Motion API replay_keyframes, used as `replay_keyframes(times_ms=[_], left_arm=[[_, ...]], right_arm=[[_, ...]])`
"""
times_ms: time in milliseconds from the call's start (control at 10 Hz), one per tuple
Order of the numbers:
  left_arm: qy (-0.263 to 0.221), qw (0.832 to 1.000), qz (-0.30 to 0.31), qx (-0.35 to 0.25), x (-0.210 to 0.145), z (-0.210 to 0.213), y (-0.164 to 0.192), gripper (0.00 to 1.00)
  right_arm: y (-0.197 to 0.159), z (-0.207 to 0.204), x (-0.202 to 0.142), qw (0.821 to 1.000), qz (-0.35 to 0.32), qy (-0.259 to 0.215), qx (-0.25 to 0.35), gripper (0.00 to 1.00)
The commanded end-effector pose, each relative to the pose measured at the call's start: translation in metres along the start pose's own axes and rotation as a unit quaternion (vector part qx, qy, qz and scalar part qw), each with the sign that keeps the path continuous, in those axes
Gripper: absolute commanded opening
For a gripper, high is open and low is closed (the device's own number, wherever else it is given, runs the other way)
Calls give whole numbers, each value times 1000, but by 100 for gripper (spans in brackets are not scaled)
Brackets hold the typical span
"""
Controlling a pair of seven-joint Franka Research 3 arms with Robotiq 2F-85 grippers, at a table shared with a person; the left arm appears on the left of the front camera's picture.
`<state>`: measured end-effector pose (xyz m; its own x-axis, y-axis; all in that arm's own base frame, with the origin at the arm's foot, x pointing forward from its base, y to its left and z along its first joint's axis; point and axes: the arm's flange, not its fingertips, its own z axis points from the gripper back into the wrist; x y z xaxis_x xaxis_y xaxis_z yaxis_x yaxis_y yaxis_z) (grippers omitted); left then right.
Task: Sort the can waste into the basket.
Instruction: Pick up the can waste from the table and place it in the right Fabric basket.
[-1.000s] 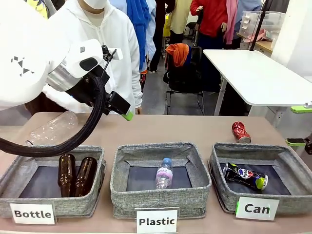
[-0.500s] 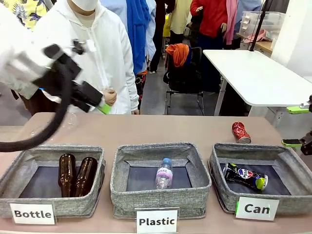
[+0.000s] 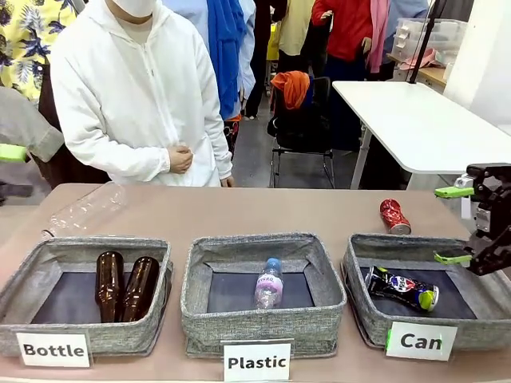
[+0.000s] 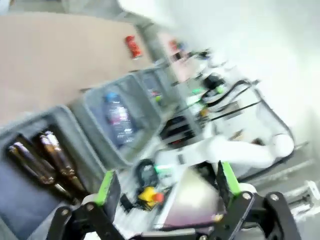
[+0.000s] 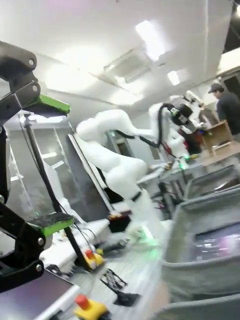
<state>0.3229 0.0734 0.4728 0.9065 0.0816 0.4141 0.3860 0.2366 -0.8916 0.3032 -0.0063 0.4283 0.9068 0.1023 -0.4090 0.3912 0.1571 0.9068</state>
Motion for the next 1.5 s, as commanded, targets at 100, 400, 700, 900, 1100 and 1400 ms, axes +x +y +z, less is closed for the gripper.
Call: replay_keyframes(times_ms=[100,400,700,900,1100,1400], left_arm=[[-96,979,145,-110,-14,51,109,100],[-103,978,147,-111,-46,60,104,100],[-103,978,147,-111,-46,60,104,100],[-103,978,147,-111,-46,60,104,100],[-103,978,147,-111,-46,60,104,100],[-103,978,147,-111,-46,60,104,100]], right_arm=[[-6,29,7,997,-61,-8,55,100],[-13,12,6,999,-45,9,29,100],[-13,12,6,999,-45,9,29,100],[-13,12,6,999,-45,9,29,100],[-13,12,6,999,-45,9,29,100],[-8,5,8,985,-101,-82,-112,100]])
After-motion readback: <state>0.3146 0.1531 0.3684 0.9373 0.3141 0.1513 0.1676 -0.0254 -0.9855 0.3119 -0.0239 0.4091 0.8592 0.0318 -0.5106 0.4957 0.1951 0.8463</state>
